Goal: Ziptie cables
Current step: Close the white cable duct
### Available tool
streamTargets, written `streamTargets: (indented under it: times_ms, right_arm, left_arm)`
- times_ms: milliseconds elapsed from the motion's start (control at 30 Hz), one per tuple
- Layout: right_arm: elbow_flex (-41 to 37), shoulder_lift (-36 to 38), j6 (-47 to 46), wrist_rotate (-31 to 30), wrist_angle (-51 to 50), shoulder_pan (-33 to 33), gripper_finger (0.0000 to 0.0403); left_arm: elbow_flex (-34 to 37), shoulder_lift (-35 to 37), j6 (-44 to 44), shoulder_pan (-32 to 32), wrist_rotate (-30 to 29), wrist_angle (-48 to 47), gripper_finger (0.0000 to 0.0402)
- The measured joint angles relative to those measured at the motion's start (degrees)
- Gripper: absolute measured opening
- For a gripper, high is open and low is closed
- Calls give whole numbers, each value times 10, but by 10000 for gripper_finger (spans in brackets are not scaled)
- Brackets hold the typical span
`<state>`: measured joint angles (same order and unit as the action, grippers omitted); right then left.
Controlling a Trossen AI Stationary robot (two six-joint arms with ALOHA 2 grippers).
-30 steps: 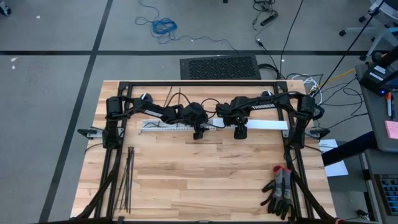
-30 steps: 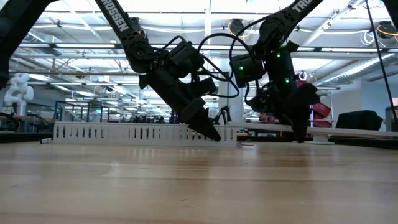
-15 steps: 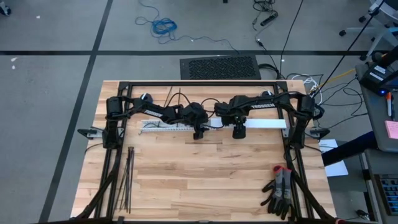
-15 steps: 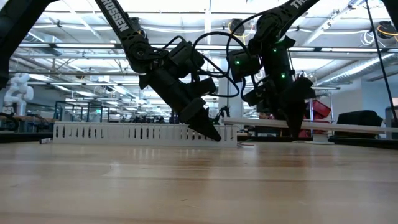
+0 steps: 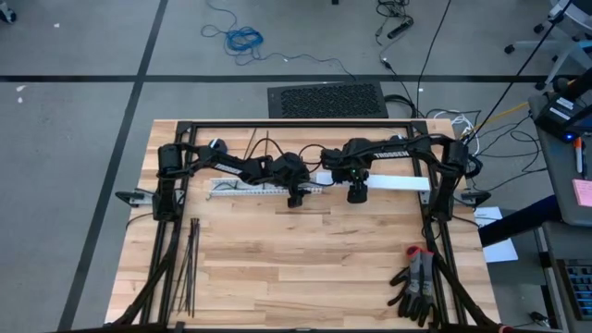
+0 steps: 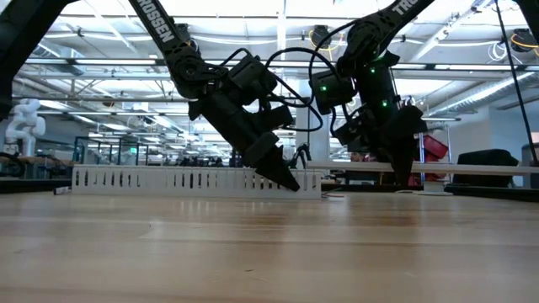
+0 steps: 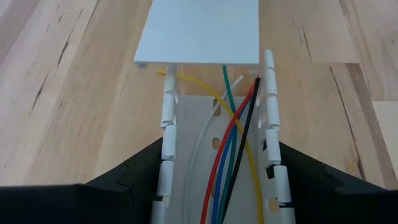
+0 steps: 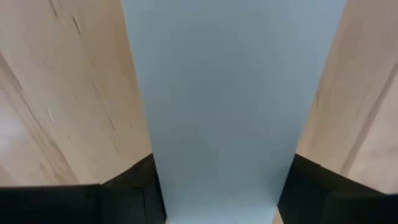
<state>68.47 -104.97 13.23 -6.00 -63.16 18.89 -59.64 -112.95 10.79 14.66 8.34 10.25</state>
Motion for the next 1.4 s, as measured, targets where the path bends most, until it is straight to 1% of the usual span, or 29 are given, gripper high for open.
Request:
streamTargets:
  times_ms: [467, 733, 900, 1133, 1400]
  right_arm:
    - [0, -1, -4, 5, 1, -10, 214]
    - [1, -39, -6, 0, 1, -21, 214]
    - [5, -42, -9, -4, -11, -21, 213]
    - [24, -43, -8, -4, -19, -21, 213]
    - [25, -43, -1, -2, 0, -21, 213]
  left_arm:
    - [0, 0, 0, -2, -7, -1, 249]
    - [0, 0, 0, -2, -11, -1, 249]
    - [0, 0, -2, -2, -11, -1, 248]
    - [0, 0, -2, -2, -12, -1, 231]
    - [1, 0, 0, -2, -14, 2, 229]
